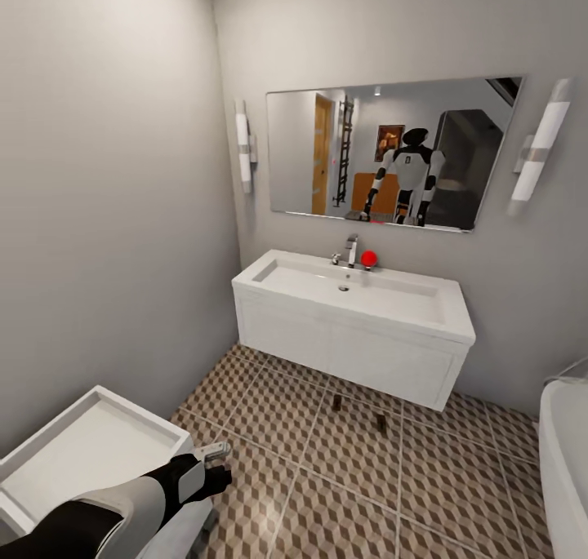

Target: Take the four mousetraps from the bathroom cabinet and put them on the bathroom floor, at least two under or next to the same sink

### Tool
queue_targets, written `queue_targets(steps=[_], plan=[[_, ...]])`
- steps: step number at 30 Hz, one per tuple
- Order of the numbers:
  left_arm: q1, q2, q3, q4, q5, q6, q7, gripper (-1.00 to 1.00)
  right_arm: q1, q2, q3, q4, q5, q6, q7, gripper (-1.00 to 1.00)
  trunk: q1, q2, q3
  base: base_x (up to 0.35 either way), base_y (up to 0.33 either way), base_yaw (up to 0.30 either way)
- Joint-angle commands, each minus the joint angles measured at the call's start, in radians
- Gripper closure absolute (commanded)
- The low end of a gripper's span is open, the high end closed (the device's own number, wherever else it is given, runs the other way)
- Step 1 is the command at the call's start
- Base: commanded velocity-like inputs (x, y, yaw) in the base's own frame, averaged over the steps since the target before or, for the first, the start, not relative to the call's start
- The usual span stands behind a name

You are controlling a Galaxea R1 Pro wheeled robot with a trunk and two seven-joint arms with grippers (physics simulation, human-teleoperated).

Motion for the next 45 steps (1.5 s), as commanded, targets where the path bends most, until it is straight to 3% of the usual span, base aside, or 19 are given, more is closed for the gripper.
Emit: queue_targets(steps=[1, 28, 45], plan=[[-0.001, 0.000, -0.008, 0.001, 0.010, 0.002, 0.003, -1.00, -0.001, 0.000, 0.007, 0.001, -0.009, 0.002, -0.002, -1.00, 0.001, -0.002, -0.002, -0.014, 0.000, 0.018], [-0.001, 0.000, -0.008, 0.001, 0.011, 0.002, 0.003, -1.00, -0.001, 0.000, 0.008, 0.001, -0.006, 0.000, -0.001, -1.00, 0.001, -0.002, 0.002, -0.244, 0.000, 0.119], [-0.001, 0.000, -0.008, 0.001, 0.012, 0.002, 0.003, -1.00, -0.001, 0.000, 0.008, 0.001, -0.006, 0.000, 0.000, -1.00, 0.001, -0.002, 0.002, -0.046, 0.000, 0.012]])
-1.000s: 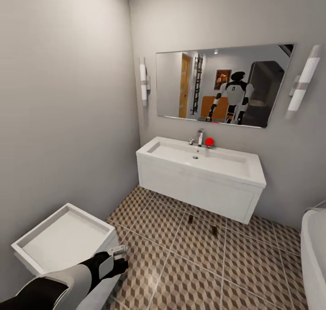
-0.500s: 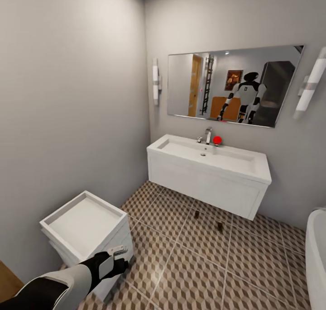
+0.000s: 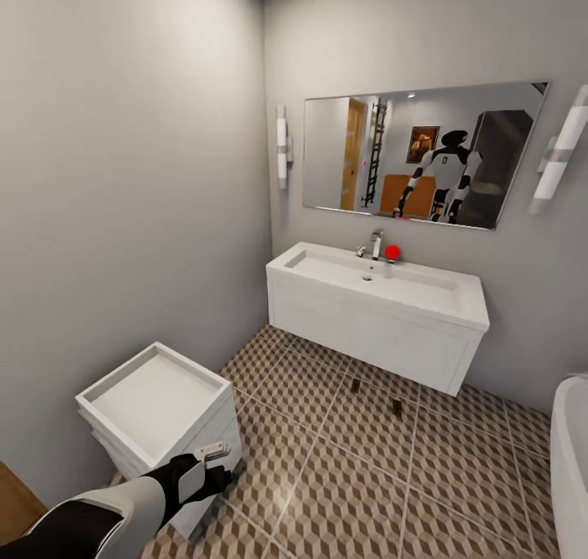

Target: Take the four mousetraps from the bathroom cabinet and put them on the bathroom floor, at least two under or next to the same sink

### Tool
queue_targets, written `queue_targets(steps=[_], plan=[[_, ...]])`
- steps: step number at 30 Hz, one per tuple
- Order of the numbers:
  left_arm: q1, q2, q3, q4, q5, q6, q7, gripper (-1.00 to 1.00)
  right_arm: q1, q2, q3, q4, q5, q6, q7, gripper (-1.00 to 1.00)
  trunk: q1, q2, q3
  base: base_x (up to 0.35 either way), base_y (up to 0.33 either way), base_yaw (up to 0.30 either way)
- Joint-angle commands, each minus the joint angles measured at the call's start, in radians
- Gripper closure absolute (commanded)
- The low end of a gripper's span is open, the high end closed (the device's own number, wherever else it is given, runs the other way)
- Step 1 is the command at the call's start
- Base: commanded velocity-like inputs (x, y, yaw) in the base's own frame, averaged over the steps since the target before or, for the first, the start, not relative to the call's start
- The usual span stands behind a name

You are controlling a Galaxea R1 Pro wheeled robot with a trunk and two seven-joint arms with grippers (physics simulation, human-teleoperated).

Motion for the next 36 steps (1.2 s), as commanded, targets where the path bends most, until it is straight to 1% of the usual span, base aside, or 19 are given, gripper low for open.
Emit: queue_targets(steps=[1, 10, 24, 36], plan=[[-0.001, 0.000, -0.008, 0.001, 0.011, 0.002, 0.002, -1.00, -0.001, 0.000, 0.007, 0.001, -0.009, 0.002, -0.002, -1.00, 0.001, -0.002, -0.002, -0.006, 0.000, 0.002], [-0.001, 0.000, -0.008, 0.001, 0.011, 0.002, 0.002, -1.00, -0.001, 0.000, 0.007, 0.001, -0.009, 0.002, -0.002, -1.00, 0.001, -0.002, -0.002, -0.031, 0.000, 0.001], [-0.001, 0.000, -0.008, 0.001, 0.011, 0.002, 0.002, -1.00, -0.001, 0.000, 0.007, 0.001, -0.009, 0.002, -0.002, -1.00, 0.001, -0.002, -0.002, -0.140, 0.000, 0.000], [-0.001, 0.000, -0.008, 0.002, 0.011, 0.002, 0.003, -1.00, -0.001, 0.000, 0.007, 0.001, -0.009, 0.002, -0.002, -1.00, 0.001, -0.002, -0.002, -0.025, 0.000, 0.002]])
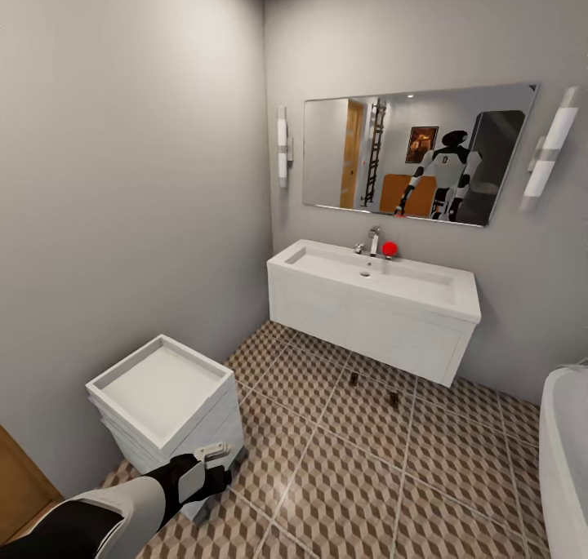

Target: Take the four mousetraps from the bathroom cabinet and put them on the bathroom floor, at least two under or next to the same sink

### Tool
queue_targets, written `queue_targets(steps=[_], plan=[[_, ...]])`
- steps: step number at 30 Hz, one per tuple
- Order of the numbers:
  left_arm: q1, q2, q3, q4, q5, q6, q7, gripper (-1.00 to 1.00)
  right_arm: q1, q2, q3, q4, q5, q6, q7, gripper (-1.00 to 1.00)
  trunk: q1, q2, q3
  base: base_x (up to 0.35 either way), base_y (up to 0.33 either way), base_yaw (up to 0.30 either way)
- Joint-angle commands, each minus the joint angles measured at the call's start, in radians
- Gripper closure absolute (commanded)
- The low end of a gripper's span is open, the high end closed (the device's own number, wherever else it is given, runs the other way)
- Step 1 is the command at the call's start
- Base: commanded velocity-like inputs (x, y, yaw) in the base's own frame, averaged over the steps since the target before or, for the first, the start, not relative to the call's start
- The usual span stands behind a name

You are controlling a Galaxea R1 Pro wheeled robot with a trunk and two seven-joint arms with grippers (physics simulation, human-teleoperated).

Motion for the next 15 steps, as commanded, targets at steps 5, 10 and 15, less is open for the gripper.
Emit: queue_targets(steps=[5, 10, 15], plan=[[0.000, 0.000, -0.008, 0.001, 0.010, 0.002, 0.002, -1.00, -0.001, 0.000, 0.007, 0.001, -0.009, 0.002, -0.002, -1.00, 0.001, -0.002, -0.002, -0.004, 0.000, 0.058], [0.007, 0.000, -0.008, 0.001, 0.010, 0.001, 0.002, -1.00, -0.001, 0.000, 0.007, 0.001, -0.009, 0.002, -0.002, -1.00, 0.001, -0.002, -0.002, -0.002, 0.000, 0.140], [0.011, 0.000, -0.008, 0.001, 0.010, 0.001, 0.002, -1.00, -0.001, 0.000, 0.007, 0.001, -0.009, 0.002, -0.002, -1.00, 0.001, -0.002, -0.002, -0.001, 0.000, 0.197]])
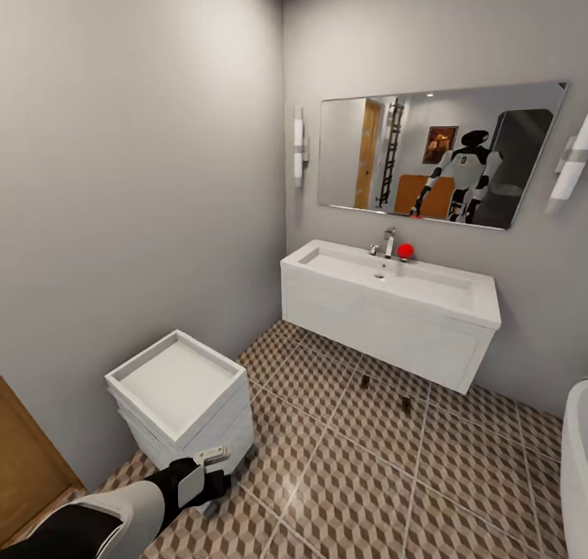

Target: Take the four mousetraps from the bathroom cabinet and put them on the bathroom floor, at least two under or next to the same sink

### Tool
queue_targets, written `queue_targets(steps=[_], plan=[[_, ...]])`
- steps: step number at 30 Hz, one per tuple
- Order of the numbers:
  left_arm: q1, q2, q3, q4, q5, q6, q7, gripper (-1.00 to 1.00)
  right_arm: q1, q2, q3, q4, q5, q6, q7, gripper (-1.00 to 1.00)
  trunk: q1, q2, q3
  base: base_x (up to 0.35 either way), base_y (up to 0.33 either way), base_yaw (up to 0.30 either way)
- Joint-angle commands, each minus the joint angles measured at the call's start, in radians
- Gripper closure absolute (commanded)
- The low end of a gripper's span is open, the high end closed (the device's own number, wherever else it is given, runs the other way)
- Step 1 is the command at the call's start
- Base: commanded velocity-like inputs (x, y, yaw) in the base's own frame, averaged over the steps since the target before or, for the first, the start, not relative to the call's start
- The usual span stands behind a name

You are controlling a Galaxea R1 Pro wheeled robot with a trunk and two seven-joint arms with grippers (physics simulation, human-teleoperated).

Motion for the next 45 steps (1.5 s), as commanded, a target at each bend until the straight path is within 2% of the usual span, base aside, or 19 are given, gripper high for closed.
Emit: queue_targets(steps=[1, 45], plan=[[-0.001, -0.001, -0.009, 0.002, 0.010, 0.002, 0.002, -1.00, -0.001, 0.000, 0.007, 0.001, -0.009, 0.002, -0.002, -1.00, 0.001, -0.002, -0.002, 0.000, 0.000, 0.213], [0.009, -0.001, -0.009, 0.002, 0.010, 0.002, 0.003, -1.00, -0.001, 0.000, 0.007, 0.001, -0.008, 0.002, -0.001, -1.00, 0.001, -0.002, -0.002, 0.000, 0.000, 0.250]])
